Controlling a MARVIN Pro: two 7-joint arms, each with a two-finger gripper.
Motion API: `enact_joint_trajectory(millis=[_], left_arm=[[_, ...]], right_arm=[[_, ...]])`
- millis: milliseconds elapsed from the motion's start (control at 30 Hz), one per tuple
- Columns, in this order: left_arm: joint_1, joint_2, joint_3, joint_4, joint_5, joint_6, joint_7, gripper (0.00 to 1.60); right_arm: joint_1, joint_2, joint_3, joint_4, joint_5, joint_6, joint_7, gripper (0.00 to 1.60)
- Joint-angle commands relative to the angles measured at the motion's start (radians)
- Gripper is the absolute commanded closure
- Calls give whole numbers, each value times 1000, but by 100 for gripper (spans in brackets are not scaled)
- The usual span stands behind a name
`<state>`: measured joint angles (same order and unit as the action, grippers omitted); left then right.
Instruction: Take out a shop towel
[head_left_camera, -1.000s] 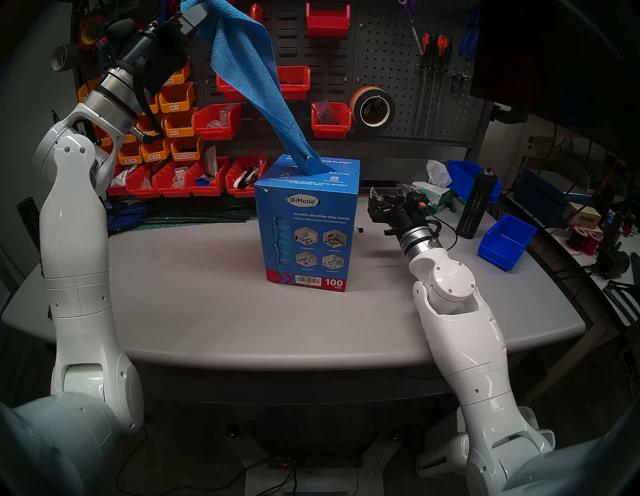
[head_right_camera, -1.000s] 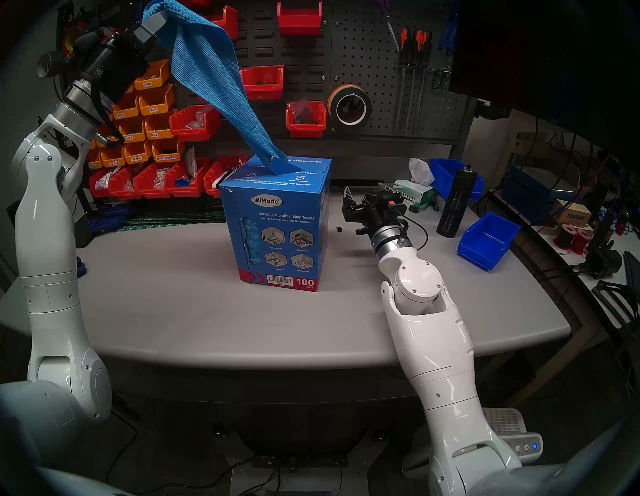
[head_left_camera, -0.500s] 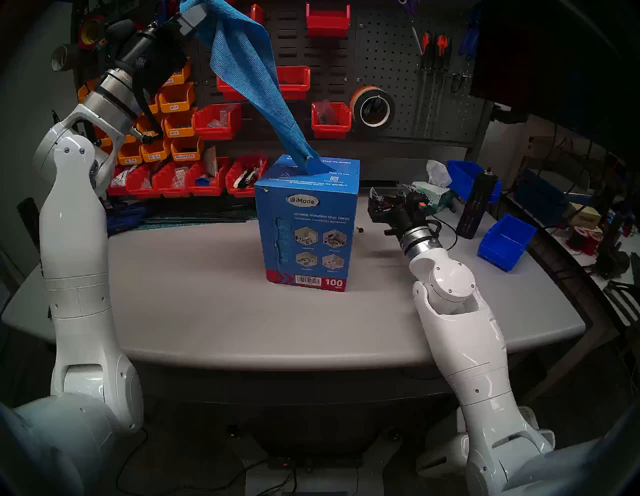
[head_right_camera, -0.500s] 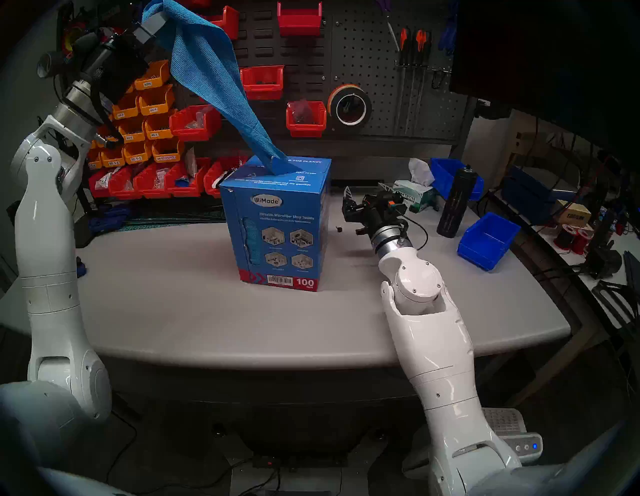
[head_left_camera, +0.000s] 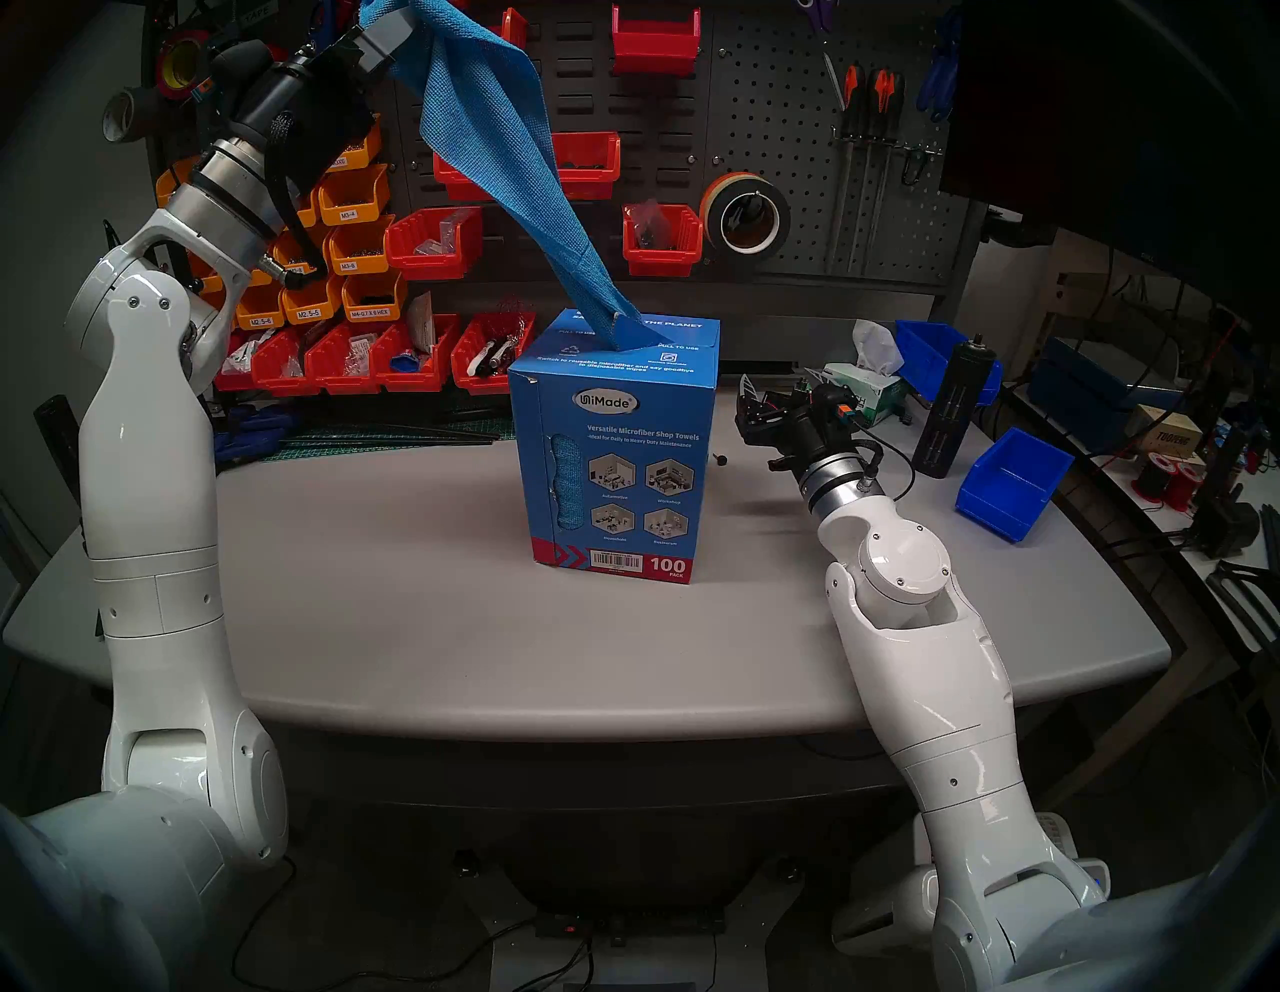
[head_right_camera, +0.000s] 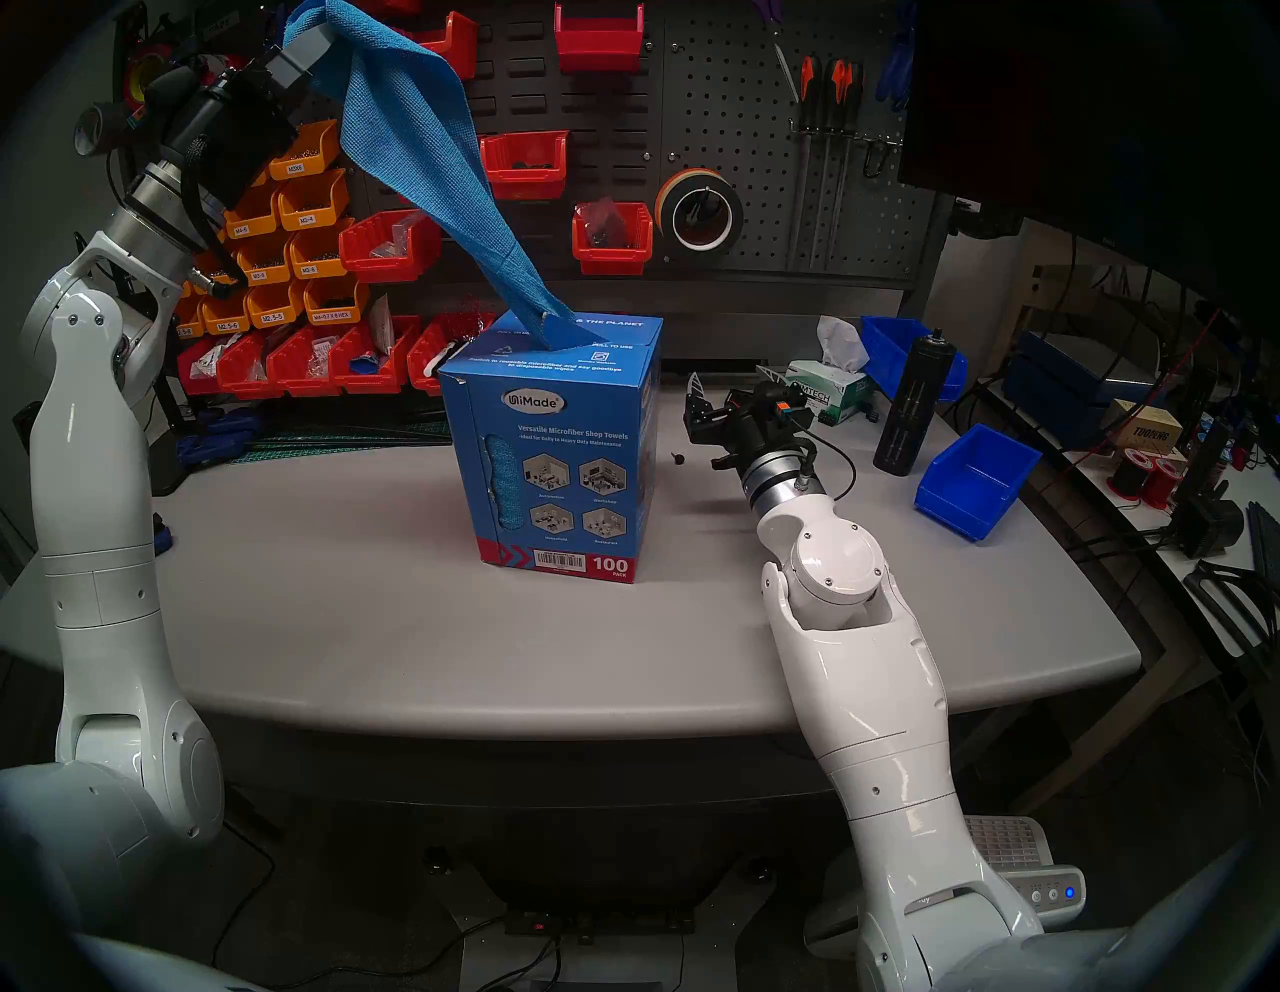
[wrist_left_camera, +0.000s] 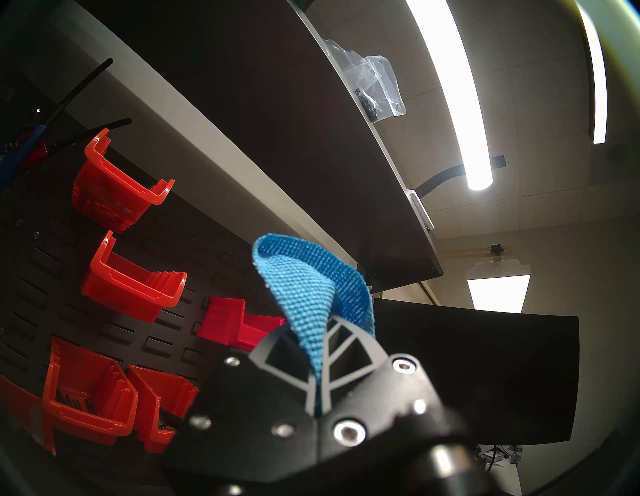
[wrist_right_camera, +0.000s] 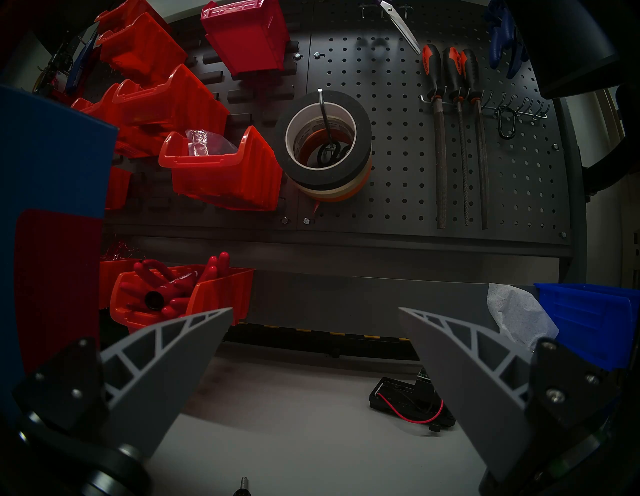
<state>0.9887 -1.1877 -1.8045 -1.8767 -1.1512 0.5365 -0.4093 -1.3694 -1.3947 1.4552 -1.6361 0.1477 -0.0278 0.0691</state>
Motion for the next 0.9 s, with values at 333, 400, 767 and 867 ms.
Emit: enact_joint_trajectory(millis=[333, 400, 767, 867], left_arm=[[-27, 0, -10, -17, -5, -9, -1, 160], [-27, 0, -10, -17, -5, -9, -1, 160], [-27, 0, -10, -17, -5, -9, 0, 160], [-27, 0, -10, -17, -5, -9, 0, 160]], right_arm=[[110, 26, 43, -56, -31, -18, -21, 0], [118, 29, 44, -59, -33, -16, -19, 0], [161, 57, 41, -92, -50, 5, 7, 0], [173, 63, 43, -103, -52, 11, 19, 0]])
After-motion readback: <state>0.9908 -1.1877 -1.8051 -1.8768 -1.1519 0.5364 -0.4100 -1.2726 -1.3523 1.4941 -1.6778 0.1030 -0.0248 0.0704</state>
